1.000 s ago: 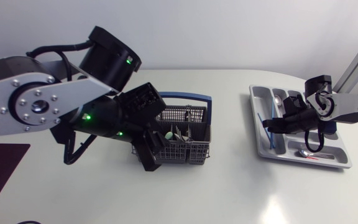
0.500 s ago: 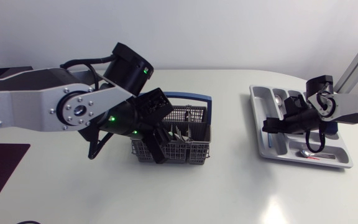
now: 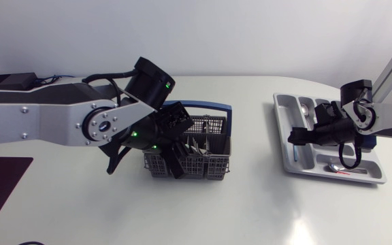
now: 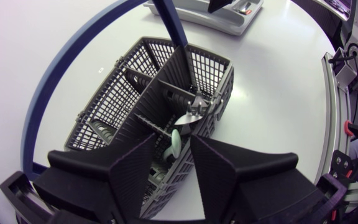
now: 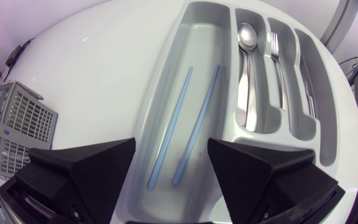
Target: Unload the cutlery basket into the drawer organizer.
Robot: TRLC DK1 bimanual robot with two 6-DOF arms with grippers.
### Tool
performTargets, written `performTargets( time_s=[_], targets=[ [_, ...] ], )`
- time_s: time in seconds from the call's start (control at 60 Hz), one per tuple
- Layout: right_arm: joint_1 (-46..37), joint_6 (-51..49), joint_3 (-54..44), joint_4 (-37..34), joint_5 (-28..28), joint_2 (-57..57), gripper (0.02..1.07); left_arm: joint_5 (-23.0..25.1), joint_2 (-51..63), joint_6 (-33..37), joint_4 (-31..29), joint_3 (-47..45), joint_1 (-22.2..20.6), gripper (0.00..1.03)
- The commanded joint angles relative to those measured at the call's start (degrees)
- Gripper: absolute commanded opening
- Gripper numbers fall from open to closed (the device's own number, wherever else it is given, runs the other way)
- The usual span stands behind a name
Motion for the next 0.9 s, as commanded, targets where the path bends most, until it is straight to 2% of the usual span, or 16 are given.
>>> performTargets(
  time_s=[0.0,0.167,0.4,0.533,0.633,0.883],
  targets=[
    [0.24,0.28,-1.79,-0.12,-0.19,-1.87,0.86,-0.53,1.44,1.17,0.58,-1.49,0.33,0.42],
    [0.77,0.28,-3.19,-0.12,-0.19,-4.42,0.86,0.17,2.23,1.0,1.81,-1.05,1.12,0.25],
    [1.21,0.1,-4.69,-0.56,-0.11,-8.03,0.89,6.5,2.59,0.65,1.64,-0.26,4.81,0.04],
    [2.0,0.1,-5.48,-0.82,-0.11,-9.08,0.89,10.8,1.71,-0.32,0.23,0.62,6.65,0.04],
    [2.79,0.1,-6.18,-0.91,-0.11,-9.96,0.96,14.76,0.39,-1.64,-1.44,1.94,8.41,0.04],
    [4.2,0.1,-7.76,-1.96,-0.11,-15.15,0.98,22.84,-4.18,-4.45,-5.66,5.1,12.1,0.04]
  ],
)
